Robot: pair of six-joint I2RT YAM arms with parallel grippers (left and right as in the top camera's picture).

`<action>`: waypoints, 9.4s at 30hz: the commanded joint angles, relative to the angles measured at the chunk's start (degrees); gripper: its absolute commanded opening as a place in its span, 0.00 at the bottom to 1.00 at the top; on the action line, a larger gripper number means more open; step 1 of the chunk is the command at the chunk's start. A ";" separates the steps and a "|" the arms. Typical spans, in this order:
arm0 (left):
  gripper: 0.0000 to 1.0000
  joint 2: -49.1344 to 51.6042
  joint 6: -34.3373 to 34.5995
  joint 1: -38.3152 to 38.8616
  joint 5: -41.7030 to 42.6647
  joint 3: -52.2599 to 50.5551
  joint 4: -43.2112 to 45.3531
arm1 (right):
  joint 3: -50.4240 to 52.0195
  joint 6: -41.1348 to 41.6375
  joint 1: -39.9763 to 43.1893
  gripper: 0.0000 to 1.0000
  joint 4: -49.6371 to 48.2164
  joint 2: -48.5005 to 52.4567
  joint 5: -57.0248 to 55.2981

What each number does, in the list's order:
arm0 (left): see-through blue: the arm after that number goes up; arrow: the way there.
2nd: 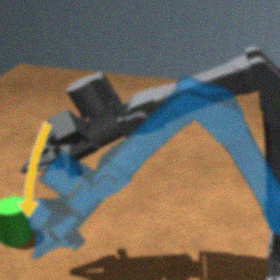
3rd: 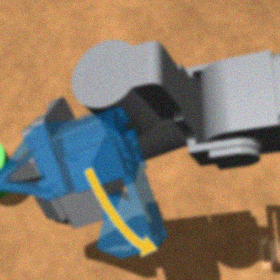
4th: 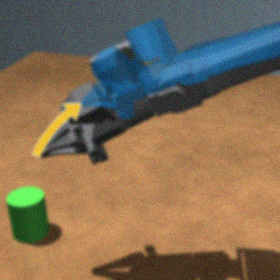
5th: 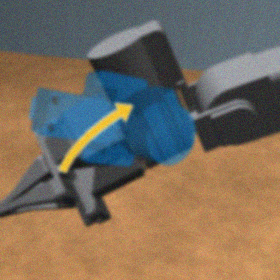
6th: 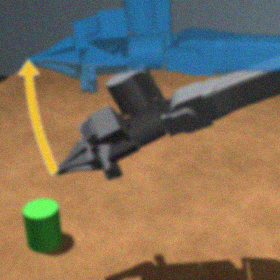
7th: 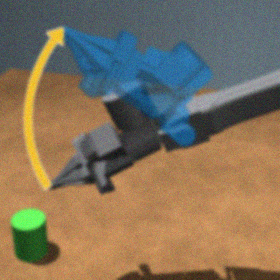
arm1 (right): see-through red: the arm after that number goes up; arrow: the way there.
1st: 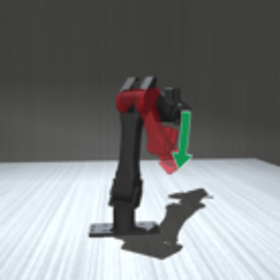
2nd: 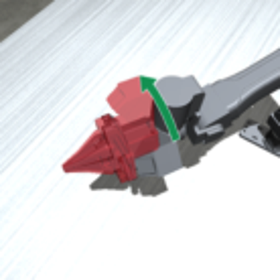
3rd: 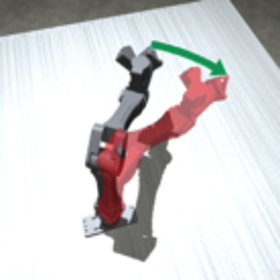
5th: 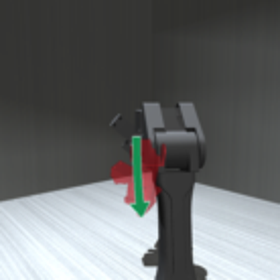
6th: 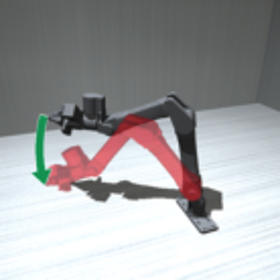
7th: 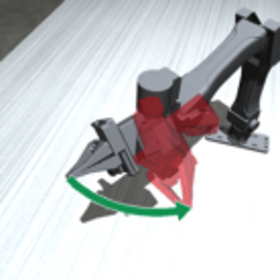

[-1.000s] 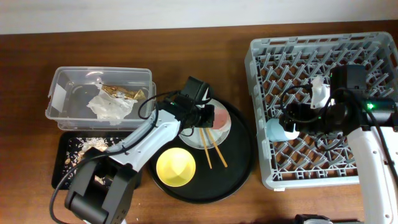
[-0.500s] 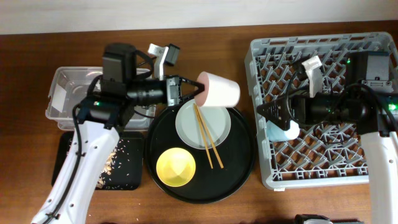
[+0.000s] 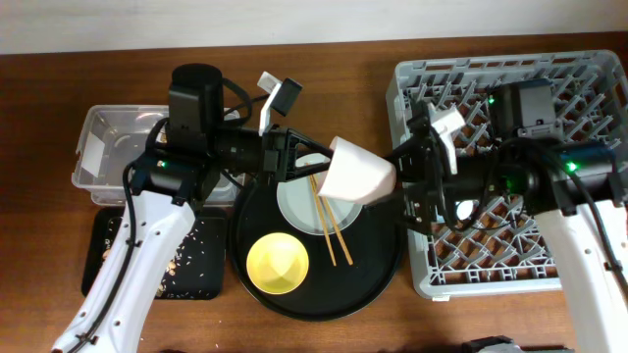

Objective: Sort waste into correct bins and load items into the dishwasher rack
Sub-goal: 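Hand the pink cup from the left gripper to the right gripper, then place the pink cup upside down in the rack with the right gripper, then move the right gripper to the chopsticks on the white plate and grasp one, then carry the chopstick to the rack and insert it upright with the right gripper, then grasp the second chopstick on the white plate with the right gripper, then insert the second chopstick into the rack with the right gripper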

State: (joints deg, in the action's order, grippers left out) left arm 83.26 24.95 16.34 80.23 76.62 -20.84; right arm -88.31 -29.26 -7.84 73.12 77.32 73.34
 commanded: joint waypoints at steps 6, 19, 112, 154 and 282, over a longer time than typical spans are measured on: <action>0.00 0.37 -0.15 0.17 1.44 0.26 0.24 | -0.46 -0.50 -0.50 0.64 -1.79 2.82 -0.04; 0.16 0.39 -3.69 1.14 -1.44 0.13 -3.43 | -0.46 -0.28 -0.35 0.49 -9.92 2.84 -1.18; 0.99 0.28 -0.15 -18.34 -72.76 -0.94 -30.45 | 29.24 39.17 -27.78 0.48 -43.04 23.56 -74.05; 0.99 0.28 -0.15 -17.99 -72.76 -0.94 -30.56 | -3.48 24.13 -3.19 0.04 -11.87 15.19 -77.53; 0.99 0.28 -0.15 -17.86 -72.76 -0.94 -30.71 | 3.63 17.44 9.14 0.04 -21.90 20.90 -70.60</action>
State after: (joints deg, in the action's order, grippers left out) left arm 83.37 24.29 -1.67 7.88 75.94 -51.48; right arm -85.69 -6.11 -2.79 50.83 96.92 1.45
